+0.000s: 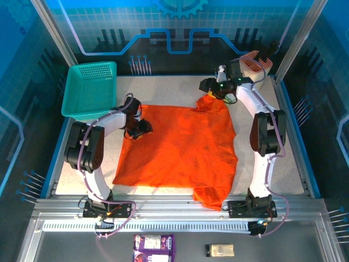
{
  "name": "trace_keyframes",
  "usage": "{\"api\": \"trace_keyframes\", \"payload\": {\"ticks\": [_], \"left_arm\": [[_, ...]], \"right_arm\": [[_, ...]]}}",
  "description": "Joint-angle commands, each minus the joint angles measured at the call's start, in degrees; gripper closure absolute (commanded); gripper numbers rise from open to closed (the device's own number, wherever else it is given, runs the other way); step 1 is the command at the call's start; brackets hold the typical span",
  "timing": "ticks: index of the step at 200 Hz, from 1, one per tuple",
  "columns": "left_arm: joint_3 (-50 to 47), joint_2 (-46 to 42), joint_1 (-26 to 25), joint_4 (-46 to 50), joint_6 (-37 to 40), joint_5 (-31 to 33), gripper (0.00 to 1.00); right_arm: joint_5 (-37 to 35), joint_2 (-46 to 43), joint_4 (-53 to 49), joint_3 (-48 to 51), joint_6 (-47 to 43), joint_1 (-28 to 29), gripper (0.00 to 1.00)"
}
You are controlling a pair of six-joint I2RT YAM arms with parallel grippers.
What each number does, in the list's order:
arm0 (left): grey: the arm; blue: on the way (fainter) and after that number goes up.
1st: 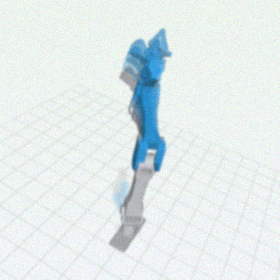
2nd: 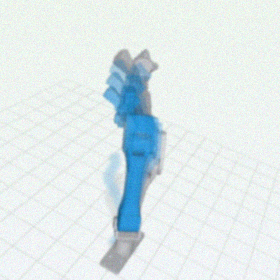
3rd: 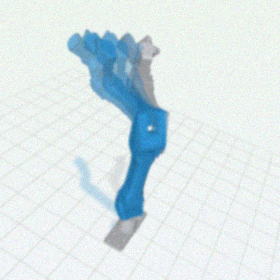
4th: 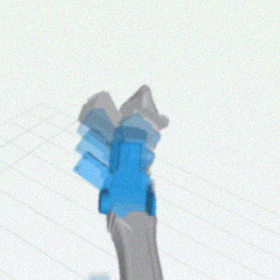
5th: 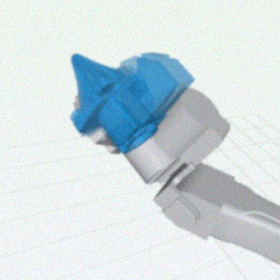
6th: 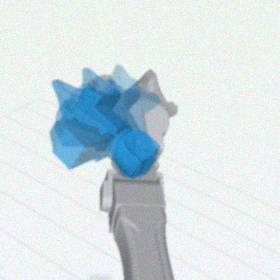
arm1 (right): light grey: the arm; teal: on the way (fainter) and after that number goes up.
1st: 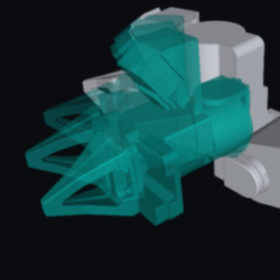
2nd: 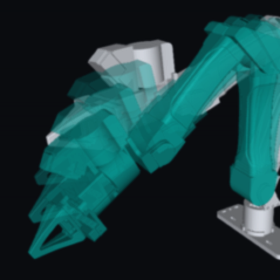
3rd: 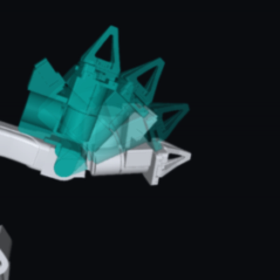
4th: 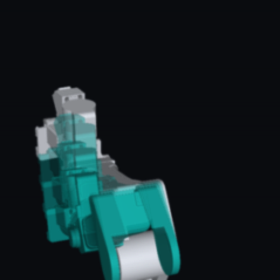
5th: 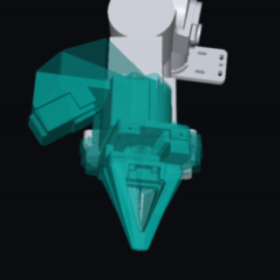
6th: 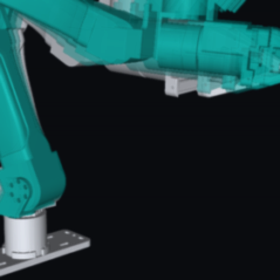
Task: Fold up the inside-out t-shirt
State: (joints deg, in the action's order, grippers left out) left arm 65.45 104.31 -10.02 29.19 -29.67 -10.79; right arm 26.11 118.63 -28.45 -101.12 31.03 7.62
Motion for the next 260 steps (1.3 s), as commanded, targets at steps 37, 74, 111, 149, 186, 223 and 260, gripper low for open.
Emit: {"api": "trace_keyframes", "payload": {"ticks": [37, 74, 111, 149, 186, 223, 260], "left_arm": [[1.4, 3.0, 0.0, -0.2, 0.6, 0.4, 0.49], [4.0, 6.7, 0.9, -1.4, 0.3, 1.2, 0.49], [10.0, 12.6, 3.3, -0.8, 0.7, 1.5, 0.49], [12.6, 12.3, 3.4, -0.7, 0.3, 0.5, 0.50], [8.9, -0.7, 3.4, 0.4, -0.2, 1.7, 0.48], [6.1, -12.6, 3.2, 4.8, -0.2, 2.6, 0.48], [-1.5, -22.2, 1.9, 9.0, -1.1, 3.7, 0.48]], "right_arm": [[-1.9, 4.3, 5.0, 10.5, -1.7, -1.1, 0.28], [-1.4, 12.3, 8.5, 4.4, -2.6, -2.5, 0.28], [0.9, 23.3, 6.2, -9.7, -3.1, -4.0, 0.28], [4.4, 30.9, -1.3, -26.7, -5.8, -4.3, 0.29], [4.0, 20.6, -7.7, -28.6, -6.7, -3.2, 0.30], [-0.3, -0.2, -10.8, -12.2, -7.4, -0.7, 0.31], [-6.7, -21.4, -13.8, 12.2, -5.5, 2.4, 0.37]]}}
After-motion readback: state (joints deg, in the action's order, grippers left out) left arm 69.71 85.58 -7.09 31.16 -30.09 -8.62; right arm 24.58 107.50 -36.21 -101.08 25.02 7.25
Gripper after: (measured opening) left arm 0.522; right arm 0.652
